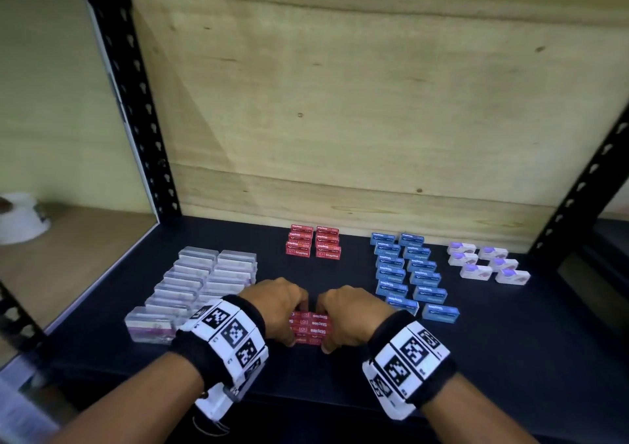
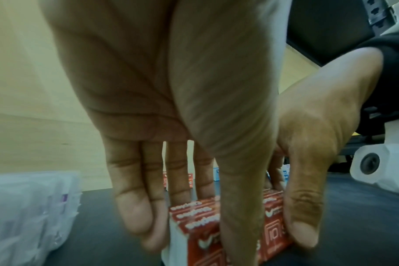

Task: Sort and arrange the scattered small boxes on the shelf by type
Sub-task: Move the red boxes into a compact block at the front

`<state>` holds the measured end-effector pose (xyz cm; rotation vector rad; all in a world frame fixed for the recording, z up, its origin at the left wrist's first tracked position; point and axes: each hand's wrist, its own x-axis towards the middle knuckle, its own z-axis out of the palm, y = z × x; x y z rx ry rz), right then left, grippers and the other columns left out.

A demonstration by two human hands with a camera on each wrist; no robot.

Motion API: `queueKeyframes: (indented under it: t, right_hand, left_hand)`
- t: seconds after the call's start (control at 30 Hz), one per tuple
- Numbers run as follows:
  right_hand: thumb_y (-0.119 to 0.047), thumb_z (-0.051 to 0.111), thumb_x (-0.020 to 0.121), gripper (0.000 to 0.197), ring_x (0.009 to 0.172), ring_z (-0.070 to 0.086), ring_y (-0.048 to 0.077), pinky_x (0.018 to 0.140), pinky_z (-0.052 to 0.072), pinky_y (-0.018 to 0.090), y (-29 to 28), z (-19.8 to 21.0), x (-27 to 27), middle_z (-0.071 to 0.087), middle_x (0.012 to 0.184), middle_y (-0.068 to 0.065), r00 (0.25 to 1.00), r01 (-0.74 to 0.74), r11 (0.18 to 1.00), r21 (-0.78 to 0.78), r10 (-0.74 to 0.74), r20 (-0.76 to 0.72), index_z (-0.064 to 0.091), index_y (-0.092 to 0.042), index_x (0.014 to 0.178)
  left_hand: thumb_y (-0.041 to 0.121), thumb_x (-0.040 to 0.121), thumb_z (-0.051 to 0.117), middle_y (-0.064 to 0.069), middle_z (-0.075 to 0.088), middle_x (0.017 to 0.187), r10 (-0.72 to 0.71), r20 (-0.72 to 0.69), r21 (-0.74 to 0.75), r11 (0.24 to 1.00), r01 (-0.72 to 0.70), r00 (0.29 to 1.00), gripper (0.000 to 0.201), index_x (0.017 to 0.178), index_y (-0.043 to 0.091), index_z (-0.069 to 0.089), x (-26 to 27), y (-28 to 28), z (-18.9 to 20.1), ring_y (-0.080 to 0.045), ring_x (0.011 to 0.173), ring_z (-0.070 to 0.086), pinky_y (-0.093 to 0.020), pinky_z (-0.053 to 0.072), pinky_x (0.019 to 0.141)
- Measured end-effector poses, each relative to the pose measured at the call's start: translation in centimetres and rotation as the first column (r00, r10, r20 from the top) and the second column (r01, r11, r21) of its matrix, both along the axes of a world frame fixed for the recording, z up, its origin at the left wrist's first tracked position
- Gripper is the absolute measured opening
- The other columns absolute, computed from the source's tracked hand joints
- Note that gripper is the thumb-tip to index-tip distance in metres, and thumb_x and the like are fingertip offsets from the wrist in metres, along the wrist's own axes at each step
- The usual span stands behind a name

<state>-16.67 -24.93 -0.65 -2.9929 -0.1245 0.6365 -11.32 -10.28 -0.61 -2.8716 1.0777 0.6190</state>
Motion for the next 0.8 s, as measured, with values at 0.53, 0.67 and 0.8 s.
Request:
queueKeyframes:
  t: [0.53, 0.67, 0.8]
  right_hand:
    - [-0.043, 0.073, 0.085, 0.047, 0.105, 0.059, 0.018, 0.084, 0.046, 0.029, -4.5, 4.4, 4.3, 0.063, 0.12, -0.002, 0.991, 0.12, 0.989, 0.09, -0.124, 0.047, 0.061, -0.021, 0.125]
    - [-0.031, 0.076, 0.085, 0.035, 0.099, 0.061, 0.02, 0.082, 0.048, 0.031, -5.9, 4.7, 7.3, 0.066, 0.113, 0.0, 0.981, 0.144, 0.986, 0.087, -0.154, 0.12, 0.064, -0.02, 0.115]
    - [-0.024, 0.076, 0.084, 0.03, 0.096, 0.062, 0.02, 0.079, 0.048, 0.031, -6.6, 4.1, 9.9, 0.068, 0.11, -0.001, 0.98, 0.147, 0.988, 0.04, -0.151, 0.128, 0.068, -0.018, 0.112]
  left_hand:
    - [0.052, 0.078, 0.072, 0.011, 0.061, 0.116, 0.103, 0.017, -0.021, 0.995, -0.103, 0.995, 0.05, 0.121, 0.031, 0.057, 4.8, -1.1, 3.9, -0.012, 0.105, 0.059, -0.035, 0.049, 0.094]
    - [0.05, 0.082, 0.069, 0.009, 0.061, 0.117, 0.084, 0.102, 0.001, 0.996, -0.085, 0.991, 0.044, 0.119, 0.029, 0.059, 7.5, -2.2, 4.1, -0.015, 0.104, 0.06, -0.034, 0.051, 0.09]
    - [0.045, 0.082, 0.07, 0.007, 0.061, 0.112, 0.071, 0.158, 0.043, 0.996, -0.079, 0.985, 0.04, 0.116, 0.028, 0.059, 10.2, -3.6, 3.8, -0.017, 0.099, 0.06, -0.029, 0.048, 0.078]
